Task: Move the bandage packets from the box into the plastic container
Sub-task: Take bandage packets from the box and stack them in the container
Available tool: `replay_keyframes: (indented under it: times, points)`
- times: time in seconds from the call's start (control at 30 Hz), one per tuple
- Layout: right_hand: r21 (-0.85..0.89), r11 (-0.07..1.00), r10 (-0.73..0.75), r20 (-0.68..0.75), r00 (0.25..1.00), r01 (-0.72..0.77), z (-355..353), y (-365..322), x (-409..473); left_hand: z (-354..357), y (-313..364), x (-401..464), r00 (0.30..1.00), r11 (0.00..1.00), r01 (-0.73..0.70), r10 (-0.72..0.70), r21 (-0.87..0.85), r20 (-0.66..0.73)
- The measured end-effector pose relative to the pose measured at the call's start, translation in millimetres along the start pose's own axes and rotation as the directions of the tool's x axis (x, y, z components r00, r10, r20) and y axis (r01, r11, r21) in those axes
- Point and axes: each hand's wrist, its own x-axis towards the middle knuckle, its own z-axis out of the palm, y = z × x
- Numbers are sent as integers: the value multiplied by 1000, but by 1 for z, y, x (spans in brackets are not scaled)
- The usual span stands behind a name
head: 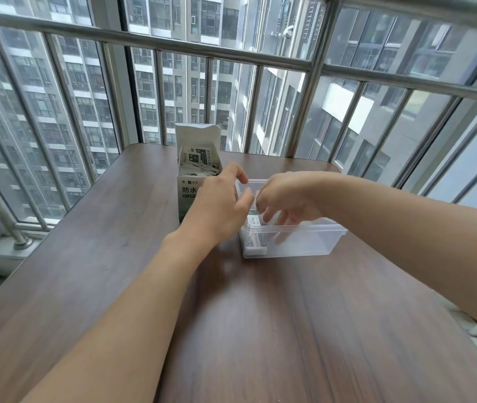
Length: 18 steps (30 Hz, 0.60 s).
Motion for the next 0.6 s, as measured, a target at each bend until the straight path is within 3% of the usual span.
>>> replay_keyframes:
  times: [0.33, 0.5, 0.6]
  points:
    - [144, 989, 35, 67, 997, -44, -9, 3, -2, 1, 0, -1, 999, 1000, 9, -10, -24, -33]
    - [0, 1000, -16, 66, 998, 16, -11, 1, -1, -5, 1, 0, 982, 1000, 1, 3, 21, -189]
    - [-166, 985, -28, 70, 997, 40, -3, 2, 3, -6, -2, 0, 984, 998, 52, -44, 41, -174]
